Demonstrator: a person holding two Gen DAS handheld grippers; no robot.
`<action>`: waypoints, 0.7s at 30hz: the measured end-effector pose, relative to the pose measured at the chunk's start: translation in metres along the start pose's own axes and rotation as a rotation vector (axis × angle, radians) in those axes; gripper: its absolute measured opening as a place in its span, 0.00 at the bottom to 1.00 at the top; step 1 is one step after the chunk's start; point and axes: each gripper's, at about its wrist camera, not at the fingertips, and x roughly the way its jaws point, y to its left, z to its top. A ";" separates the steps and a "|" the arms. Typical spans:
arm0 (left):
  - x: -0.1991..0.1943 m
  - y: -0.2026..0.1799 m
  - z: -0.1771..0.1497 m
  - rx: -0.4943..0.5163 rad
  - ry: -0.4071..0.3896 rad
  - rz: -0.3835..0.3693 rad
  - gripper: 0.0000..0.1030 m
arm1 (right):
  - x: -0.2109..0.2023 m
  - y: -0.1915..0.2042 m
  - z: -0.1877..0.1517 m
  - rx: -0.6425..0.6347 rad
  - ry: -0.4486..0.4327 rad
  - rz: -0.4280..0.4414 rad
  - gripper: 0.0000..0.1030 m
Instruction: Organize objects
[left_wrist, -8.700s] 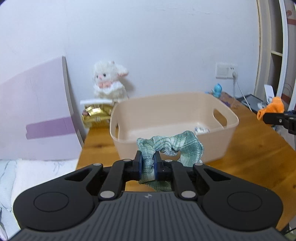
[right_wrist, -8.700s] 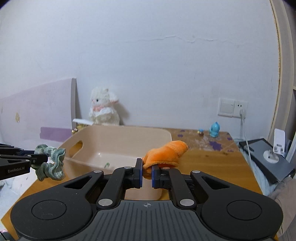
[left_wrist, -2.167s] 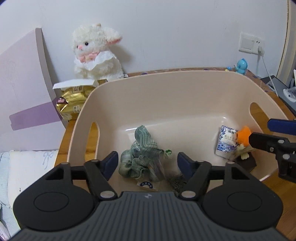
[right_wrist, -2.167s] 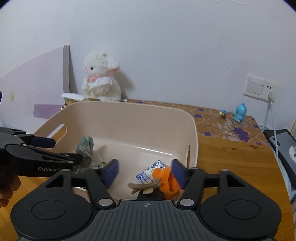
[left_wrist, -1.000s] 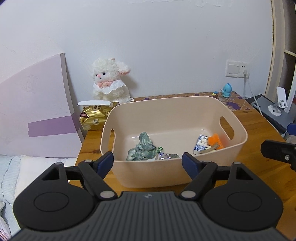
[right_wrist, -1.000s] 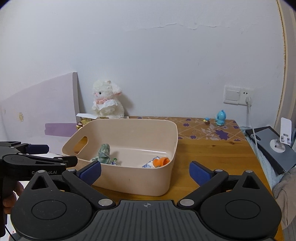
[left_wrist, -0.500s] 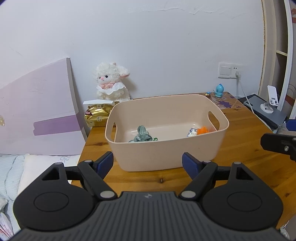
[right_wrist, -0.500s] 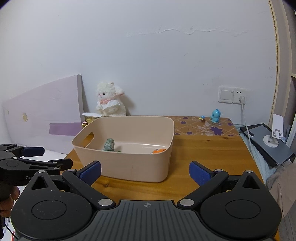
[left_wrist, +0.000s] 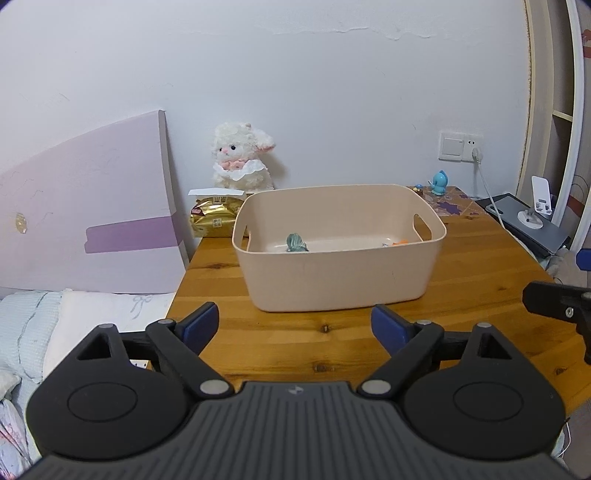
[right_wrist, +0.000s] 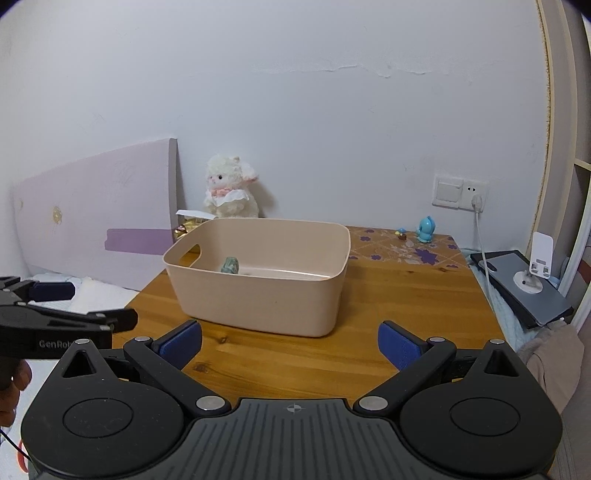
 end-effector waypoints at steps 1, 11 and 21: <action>-0.004 -0.001 -0.002 0.001 -0.001 -0.002 0.91 | -0.003 0.000 -0.002 0.003 -0.002 0.000 1.00; -0.038 -0.003 -0.023 0.001 -0.018 -0.006 0.91 | -0.024 0.010 -0.024 -0.014 0.028 -0.005 1.00; -0.059 0.002 -0.049 -0.006 -0.011 0.003 0.91 | -0.044 0.013 -0.041 0.006 0.044 0.004 1.00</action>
